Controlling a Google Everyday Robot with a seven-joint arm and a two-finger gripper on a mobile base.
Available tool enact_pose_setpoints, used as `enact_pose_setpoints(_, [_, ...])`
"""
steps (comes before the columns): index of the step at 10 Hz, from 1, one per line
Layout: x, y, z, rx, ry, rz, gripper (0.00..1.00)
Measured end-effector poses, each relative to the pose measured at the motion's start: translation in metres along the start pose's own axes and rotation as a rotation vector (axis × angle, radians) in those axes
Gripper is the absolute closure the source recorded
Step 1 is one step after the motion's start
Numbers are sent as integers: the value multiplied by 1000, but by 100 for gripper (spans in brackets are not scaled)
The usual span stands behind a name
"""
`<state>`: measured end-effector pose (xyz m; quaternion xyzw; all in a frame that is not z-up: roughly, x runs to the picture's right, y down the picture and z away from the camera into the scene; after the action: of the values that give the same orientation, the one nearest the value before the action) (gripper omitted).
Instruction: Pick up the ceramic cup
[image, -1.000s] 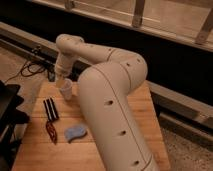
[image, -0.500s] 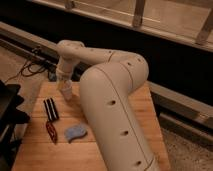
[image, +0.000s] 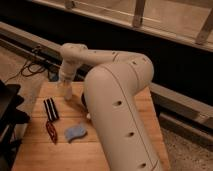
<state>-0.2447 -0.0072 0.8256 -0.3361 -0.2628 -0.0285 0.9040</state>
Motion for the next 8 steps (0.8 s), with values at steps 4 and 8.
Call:
enact_pose_setpoints(4, [12, -6, 8, -11, -2, 23, 20])
enact_pose_setpoints(8, [34, -3, 42, -102, -10, 74, 20])
